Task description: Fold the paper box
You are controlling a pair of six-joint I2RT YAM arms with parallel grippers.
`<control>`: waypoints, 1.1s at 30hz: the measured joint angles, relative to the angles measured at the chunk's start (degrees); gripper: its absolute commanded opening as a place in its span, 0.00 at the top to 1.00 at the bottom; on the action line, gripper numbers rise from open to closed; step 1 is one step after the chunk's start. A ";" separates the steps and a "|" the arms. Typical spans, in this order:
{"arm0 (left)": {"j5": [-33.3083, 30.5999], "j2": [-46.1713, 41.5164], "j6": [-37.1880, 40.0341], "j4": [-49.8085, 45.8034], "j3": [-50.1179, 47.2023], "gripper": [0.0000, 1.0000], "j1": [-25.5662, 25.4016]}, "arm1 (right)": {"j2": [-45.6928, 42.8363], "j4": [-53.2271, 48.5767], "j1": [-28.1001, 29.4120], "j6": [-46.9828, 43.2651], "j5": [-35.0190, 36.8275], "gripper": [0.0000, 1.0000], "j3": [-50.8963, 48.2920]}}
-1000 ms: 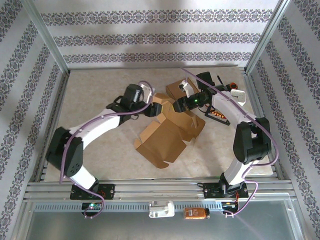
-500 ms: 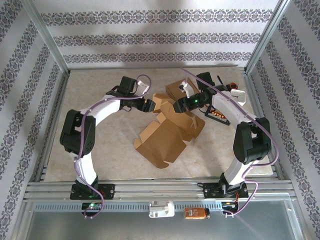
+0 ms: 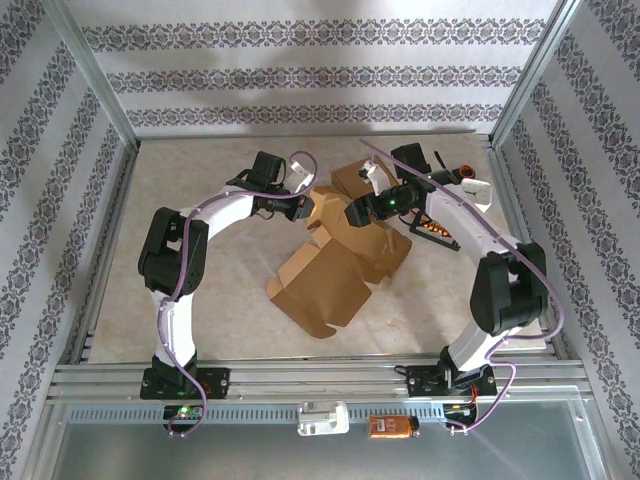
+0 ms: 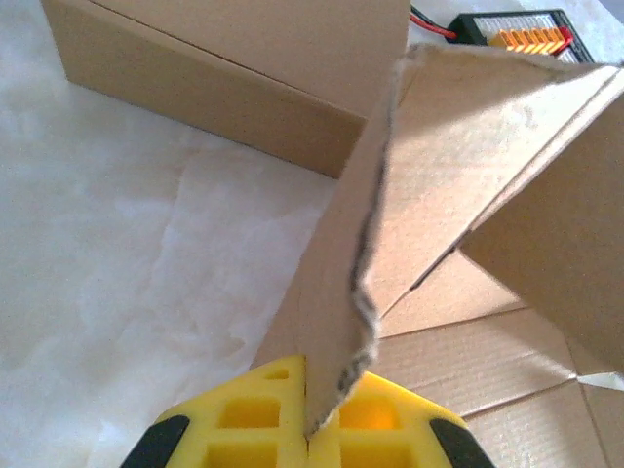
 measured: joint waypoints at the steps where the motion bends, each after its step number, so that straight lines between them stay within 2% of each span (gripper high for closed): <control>1: -0.42 -0.37 0.42 0.02 -0.37 1.00 -0.22 | -1.60 0.20 0.39 -0.04 1.38 0.16 -0.55; 6: -3.37 -3.23 2.51 0.57 -3.23 1.00 -0.63 | -13.40 3.61 4.17 -4.59 12.76 0.13 -6.34; 10: -4.48 -4.11 2.95 0.94 -4.04 1.00 -0.63 | -18.34 6.71 7.91 -11.54 22.23 0.16 -11.23; 18: -4.94 -4.28 3.34 1.25 -4.04 1.00 -0.63 | -14.21 8.37 12.22 -21.88 34.40 0.39 -13.03; 24: -5.60 -4.55 3.02 1.27 -4.11 1.00 -0.76 | -8.55 11.69 15.23 -27.47 42.36 0.69 -13.00; 28: -8.26 -6.58 -0.59 1.29 -5.05 1.00 -1.60 | -7.63 15.13 17.22 -30.58 48.09 0.76 -13.16; 33: -10.51 -8.70 -9.25 1.57 -5.07 1.00 -3.34 | -7.63 20.57 18.82 -33.68 54.01 0.82 -14.69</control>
